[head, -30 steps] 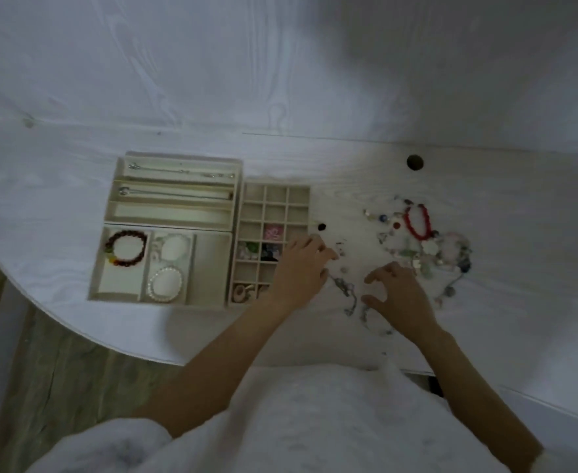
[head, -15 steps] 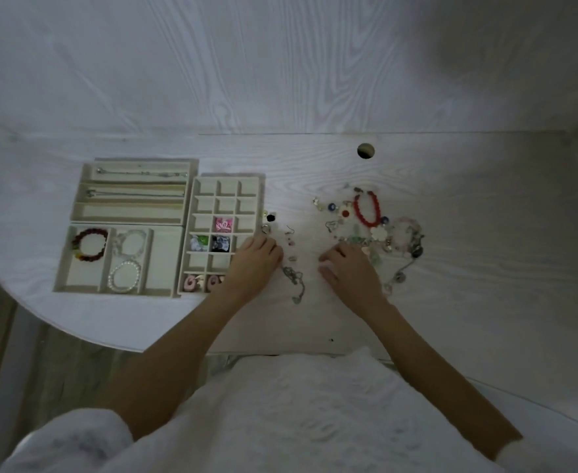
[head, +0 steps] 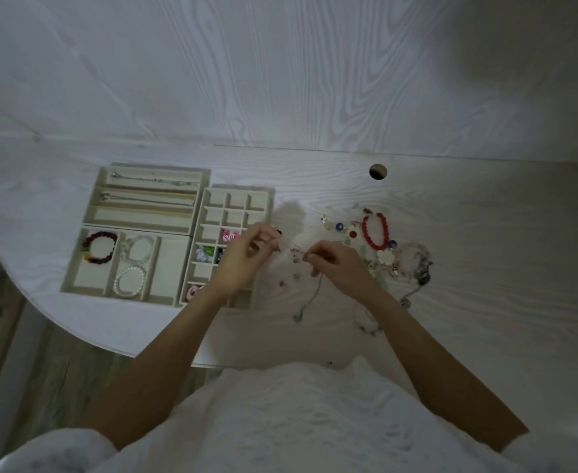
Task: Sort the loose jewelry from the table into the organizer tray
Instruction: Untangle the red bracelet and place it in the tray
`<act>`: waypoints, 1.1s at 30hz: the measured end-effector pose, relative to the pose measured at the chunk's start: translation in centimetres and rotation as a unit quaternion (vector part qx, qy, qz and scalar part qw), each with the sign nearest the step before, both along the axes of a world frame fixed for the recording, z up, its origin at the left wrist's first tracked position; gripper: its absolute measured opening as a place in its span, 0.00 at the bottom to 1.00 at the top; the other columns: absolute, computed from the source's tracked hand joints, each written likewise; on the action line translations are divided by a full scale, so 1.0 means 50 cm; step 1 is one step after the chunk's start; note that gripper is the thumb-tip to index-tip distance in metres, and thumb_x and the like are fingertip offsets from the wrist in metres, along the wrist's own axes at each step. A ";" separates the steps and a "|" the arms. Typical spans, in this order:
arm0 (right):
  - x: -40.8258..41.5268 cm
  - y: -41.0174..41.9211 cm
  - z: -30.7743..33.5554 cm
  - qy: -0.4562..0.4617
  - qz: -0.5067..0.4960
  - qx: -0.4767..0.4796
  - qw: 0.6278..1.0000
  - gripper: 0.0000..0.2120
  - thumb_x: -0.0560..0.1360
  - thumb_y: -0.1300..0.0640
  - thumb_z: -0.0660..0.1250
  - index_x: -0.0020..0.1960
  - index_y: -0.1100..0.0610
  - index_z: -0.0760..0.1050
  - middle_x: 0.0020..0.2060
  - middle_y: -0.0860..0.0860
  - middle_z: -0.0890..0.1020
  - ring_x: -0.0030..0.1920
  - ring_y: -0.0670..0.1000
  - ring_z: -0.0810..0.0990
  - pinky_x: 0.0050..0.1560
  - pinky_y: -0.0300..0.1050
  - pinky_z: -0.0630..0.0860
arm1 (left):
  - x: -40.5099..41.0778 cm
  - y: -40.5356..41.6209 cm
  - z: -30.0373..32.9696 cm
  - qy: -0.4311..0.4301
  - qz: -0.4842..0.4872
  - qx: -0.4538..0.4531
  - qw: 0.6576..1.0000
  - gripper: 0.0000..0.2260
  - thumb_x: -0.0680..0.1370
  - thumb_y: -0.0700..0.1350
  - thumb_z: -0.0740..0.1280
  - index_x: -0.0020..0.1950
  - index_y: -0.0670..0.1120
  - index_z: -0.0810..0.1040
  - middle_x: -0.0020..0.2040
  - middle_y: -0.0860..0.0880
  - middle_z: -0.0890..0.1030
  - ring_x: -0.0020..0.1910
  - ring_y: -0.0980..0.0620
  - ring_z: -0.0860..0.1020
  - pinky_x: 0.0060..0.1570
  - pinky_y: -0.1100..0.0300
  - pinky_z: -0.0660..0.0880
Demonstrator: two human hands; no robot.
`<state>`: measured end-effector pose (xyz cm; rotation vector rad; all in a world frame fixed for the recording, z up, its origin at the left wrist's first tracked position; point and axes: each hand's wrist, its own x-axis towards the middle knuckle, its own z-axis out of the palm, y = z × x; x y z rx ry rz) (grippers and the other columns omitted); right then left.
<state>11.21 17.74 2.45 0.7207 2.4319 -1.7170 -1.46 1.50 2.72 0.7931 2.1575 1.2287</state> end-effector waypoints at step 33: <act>0.061 0.086 0.116 0.059 -0.022 0.220 0.973 0.07 0.76 0.61 0.66 0.49 0.55 0.82 0.42 0.48 0.84 0.42 0.45 0.81 0.45 0.37 0.76 | 0.094 0.018 0.011 -0.117 -0.051 0.018 0.992 0.10 0.81 0.44 0.60 0.47 0.46 0.80 0.41 0.55 0.81 0.39 0.57 0.78 0.46 0.60 0.75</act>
